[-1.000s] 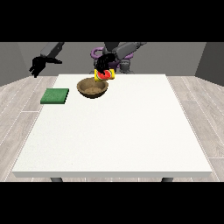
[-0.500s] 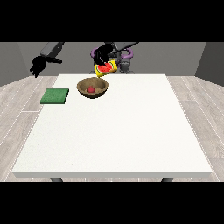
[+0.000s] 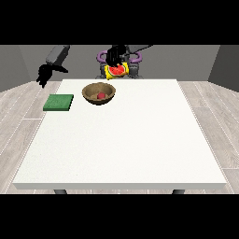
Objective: Pick the cup and pour the ball into the bowl, then pick the bowl and place it on the pad
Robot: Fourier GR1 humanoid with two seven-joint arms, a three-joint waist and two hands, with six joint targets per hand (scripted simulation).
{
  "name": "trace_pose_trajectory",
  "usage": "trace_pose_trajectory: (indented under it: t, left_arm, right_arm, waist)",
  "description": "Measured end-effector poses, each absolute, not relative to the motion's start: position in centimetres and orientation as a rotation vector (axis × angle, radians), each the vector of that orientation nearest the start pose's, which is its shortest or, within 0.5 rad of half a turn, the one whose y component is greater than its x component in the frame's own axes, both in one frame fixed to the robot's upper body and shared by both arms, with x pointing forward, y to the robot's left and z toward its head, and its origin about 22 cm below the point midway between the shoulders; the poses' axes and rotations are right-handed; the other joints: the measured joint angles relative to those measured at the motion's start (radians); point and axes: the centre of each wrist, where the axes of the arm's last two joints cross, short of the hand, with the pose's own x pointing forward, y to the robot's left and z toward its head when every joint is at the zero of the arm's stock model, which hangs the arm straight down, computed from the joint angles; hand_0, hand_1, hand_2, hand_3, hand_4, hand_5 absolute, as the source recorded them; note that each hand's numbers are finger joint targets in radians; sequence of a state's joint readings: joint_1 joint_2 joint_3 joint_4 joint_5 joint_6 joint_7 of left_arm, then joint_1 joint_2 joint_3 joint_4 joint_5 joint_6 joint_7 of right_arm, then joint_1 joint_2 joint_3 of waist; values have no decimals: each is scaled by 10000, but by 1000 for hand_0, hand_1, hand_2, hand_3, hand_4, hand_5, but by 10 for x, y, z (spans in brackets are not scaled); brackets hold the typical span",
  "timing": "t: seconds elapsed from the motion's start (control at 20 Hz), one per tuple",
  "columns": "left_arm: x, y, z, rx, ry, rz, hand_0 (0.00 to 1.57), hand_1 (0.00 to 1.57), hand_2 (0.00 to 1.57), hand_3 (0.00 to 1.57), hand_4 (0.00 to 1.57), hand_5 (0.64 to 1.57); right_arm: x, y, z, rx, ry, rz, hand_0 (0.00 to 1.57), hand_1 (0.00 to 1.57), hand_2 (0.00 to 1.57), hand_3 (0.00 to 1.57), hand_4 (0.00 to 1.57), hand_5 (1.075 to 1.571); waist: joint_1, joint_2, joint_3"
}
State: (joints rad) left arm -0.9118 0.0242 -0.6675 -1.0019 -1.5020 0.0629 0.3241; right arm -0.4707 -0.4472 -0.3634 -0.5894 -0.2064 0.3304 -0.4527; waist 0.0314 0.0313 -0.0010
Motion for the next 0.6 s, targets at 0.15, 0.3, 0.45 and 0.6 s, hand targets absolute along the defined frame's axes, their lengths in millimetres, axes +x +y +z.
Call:
trace_pose_trajectory:
  t: [0.15,0.3,0.45,0.6]
  left_arm:
    - [355,35,103,-18198,23512,19699,401,401,1571,1571,1001,1570]
    - [365,70,107,-18350,26503,18648,494,494,1571,1551,878,1565]
    - [370,98,104,-17642,29516,17682,1294,1294,1571,1528,996,1564]
    - [371,115,100,-16093,33158,15888,1173,1173,1243,1069,803,1527]
  right_arm:
    - [305,-415,-35,-469,-16113,-1597,0,0,0,0,462,1557]
    - [303,-415,-38,-543,-15820,-1812,0,0,0,0,470,1557]
    - [309,-405,-37,-528,-16011,-1918,0,0,0,0,236,1561]
    - [312,-399,-37,-411,-16149,-1946,0,0,0,0,268,1566]
  waist:
    - [429,-132,-15]
    - [884,-176,-29]
    - [1063,247,-33]
    - [1105,665,-46]
